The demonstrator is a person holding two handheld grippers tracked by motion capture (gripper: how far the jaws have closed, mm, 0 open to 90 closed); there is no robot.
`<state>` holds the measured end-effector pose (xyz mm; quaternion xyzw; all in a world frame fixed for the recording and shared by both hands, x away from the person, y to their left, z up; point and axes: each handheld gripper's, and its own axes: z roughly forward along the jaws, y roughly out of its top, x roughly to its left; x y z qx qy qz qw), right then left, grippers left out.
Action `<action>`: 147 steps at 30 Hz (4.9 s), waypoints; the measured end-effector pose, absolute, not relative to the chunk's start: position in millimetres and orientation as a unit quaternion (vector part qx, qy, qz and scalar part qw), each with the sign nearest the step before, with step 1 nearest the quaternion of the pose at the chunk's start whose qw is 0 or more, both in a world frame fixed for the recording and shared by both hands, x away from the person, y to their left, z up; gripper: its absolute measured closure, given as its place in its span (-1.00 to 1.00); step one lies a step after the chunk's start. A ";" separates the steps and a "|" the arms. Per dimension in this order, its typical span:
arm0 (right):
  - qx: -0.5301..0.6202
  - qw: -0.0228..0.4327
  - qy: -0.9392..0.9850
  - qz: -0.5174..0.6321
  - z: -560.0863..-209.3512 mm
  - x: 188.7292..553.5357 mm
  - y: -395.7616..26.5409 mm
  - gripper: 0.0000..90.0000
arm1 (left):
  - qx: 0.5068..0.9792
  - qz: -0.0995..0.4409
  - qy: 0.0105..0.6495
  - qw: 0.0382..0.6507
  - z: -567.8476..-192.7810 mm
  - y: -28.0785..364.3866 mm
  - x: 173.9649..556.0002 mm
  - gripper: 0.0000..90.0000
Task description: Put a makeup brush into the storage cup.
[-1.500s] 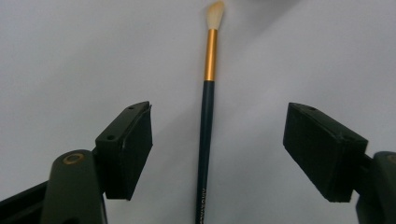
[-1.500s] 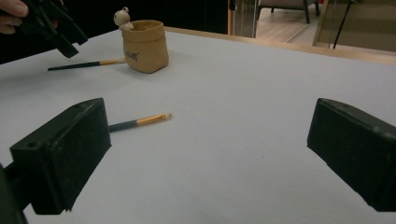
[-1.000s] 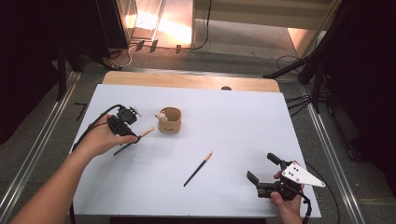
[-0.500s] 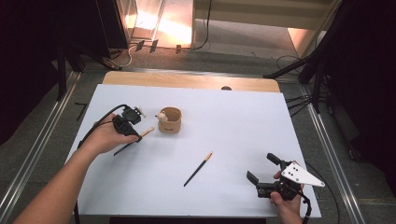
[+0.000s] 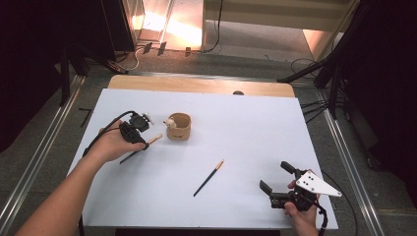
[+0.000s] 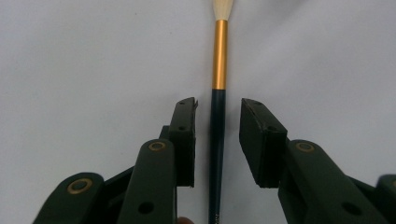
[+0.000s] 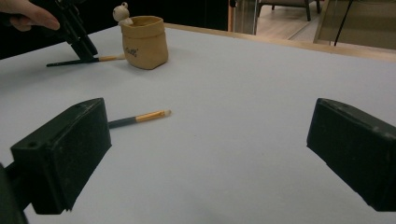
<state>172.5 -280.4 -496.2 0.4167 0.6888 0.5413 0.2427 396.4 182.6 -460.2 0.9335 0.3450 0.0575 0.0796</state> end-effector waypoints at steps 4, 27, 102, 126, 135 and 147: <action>0.416 0.243 0.689 0.541 -496.5 172.9 -280.3 -1.00 | 0.935 0.055 0.343 0.071 -463.3 180.6 397.3 0.50; 0.415 0.236 0.694 0.538 -498.6 174.6 -277.3 -0.99 | 0.932 0.040 0.352 0.070 -465.0 184.2 404.5 0.88; 0.418 0.244 0.692 0.535 -497.2 175.1 -276.3 -0.99 | 0.896 0.104 0.375 0.212 -399.7 212.9 398.1 0.89; 0.418 0.245 0.691 0.536 -496.3 174.2 -277.4 -0.99 | 0.851 0.163 0.381 0.323 -381.4 214.3 390.6 0.89; 0.418 0.245 0.692 0.535 -496.4 174.2 -277.4 -0.99 | 0.833 0.172 0.384 0.358 -377.2 212.7 388.2 0.89; 0.417 0.246 0.692 0.536 -496.5 174.1 -278.2 -0.99 | 0.806 0.185 0.382 0.413 -370.3 211.5 386.0 0.89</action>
